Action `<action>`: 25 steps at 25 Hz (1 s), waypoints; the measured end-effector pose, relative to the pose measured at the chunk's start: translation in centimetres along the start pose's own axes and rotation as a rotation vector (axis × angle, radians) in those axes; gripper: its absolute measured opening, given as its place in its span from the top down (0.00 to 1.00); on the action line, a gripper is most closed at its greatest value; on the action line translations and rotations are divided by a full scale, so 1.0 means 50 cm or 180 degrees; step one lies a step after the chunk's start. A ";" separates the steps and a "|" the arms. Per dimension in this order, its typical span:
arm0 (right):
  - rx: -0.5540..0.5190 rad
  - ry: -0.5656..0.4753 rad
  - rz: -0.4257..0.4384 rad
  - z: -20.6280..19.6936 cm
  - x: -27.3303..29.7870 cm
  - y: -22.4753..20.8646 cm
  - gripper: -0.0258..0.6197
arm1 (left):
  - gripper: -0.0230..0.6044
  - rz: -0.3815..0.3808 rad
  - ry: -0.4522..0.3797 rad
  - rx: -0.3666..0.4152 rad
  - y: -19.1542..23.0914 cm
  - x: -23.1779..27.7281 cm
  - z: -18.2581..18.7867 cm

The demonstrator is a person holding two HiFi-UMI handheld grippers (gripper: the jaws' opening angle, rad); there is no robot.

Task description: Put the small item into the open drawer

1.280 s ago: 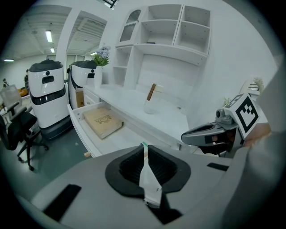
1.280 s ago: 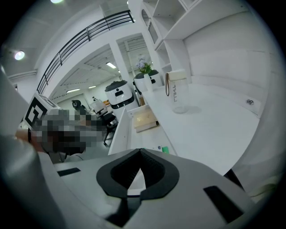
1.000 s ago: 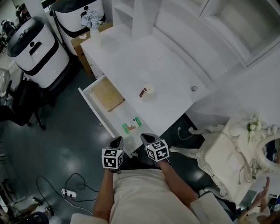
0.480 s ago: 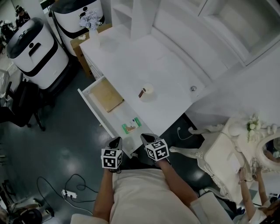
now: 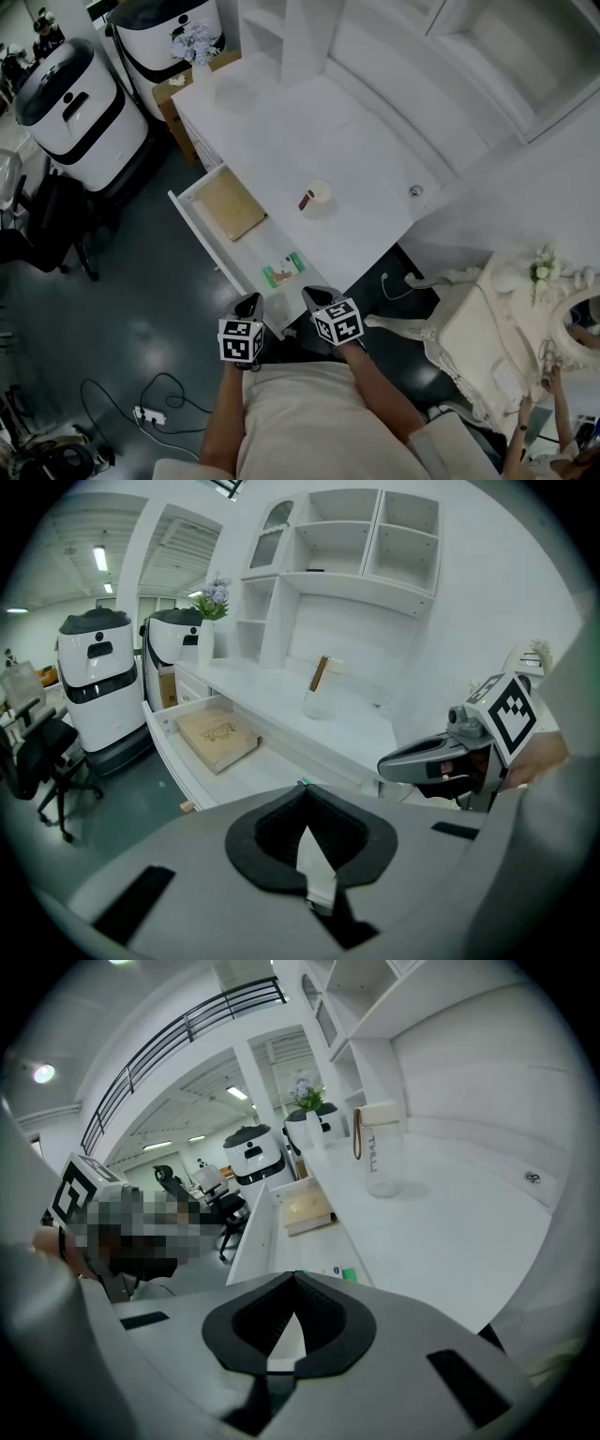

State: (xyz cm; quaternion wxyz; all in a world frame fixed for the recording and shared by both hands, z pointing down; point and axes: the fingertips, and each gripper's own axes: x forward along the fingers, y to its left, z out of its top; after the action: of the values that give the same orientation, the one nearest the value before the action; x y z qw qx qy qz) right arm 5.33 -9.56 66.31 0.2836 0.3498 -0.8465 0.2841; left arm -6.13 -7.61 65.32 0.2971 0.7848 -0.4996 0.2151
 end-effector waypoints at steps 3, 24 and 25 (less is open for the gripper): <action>0.0004 -0.0002 0.0001 -0.001 0.001 -0.001 0.92 | 0.94 -0.0003 -0.0013 0.0008 0.001 0.000 0.002; -0.0089 0.0040 0.0032 -0.001 0.006 0.001 0.92 | 0.94 -0.0015 0.0005 0.0049 -0.004 0.004 -0.005; -0.0092 0.0039 0.0031 -0.001 0.007 0.001 0.92 | 0.94 -0.0012 0.0002 0.0053 -0.004 0.004 -0.005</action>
State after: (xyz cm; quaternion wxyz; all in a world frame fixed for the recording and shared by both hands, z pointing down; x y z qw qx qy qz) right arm 5.10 -9.62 66.56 0.2923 0.3398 -0.8504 0.2753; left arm -5.88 -7.53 65.58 0.2910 0.7882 -0.4962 0.2189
